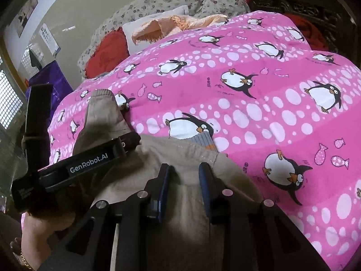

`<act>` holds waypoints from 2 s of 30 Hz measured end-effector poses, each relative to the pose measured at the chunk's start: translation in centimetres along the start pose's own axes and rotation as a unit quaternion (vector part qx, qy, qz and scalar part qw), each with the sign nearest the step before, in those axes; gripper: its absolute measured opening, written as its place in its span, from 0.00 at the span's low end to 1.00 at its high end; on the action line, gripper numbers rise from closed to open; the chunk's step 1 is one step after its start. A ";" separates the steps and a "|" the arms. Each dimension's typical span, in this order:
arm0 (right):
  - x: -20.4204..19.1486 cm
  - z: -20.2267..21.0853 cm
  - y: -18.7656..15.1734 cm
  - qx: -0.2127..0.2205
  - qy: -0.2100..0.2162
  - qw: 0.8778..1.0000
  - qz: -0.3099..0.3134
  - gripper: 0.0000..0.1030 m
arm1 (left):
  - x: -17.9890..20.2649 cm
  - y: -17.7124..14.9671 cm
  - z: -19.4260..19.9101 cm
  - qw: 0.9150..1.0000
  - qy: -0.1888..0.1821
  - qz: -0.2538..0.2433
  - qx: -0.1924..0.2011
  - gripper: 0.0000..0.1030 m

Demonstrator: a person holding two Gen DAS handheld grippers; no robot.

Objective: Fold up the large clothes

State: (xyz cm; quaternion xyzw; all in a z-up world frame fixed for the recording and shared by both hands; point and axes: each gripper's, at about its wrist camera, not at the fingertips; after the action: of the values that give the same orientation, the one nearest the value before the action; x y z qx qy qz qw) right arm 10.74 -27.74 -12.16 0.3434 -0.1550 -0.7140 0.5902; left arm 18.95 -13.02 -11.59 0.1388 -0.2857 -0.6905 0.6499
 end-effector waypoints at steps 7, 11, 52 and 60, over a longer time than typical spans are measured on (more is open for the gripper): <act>-0.1 0.0 -0.1 0.000 -0.001 1.000 0.000 0.27 | 0.0 0.0 -0.1 1.000 0.000 0.001 0.000 1.00; -0.2 0.0 -0.1 0.000 -0.002 1.000 0.001 0.27 | 0.0 0.2 -0.3 1.000 -0.001 -0.001 -0.012 1.00; 7.4 0.7 -2.9 -0.083 0.291 0.953 -0.022 0.60 | -6.7 -10.4 9.0 0.947 -0.313 0.056 -0.053 1.00; 6.7 0.8 -3.6 -0.087 0.284 0.955 -0.005 0.46 | -7.8 -11.5 9.7 0.938 -0.331 0.096 -0.019 0.30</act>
State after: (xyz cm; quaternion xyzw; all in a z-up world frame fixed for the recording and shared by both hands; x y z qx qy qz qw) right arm 7.07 -33.35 -15.89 0.4802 0.0837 -0.6008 0.6336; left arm 4.97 -3.40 -11.90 -0.1381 -0.4838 -0.6367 0.5844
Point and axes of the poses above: each gripper's, at about its wrist camera, not at the fingertips, and z roughly against the way its jaws point, x to its right, y to its top, and after that the axes turned 2 degrees about -y, right-handed
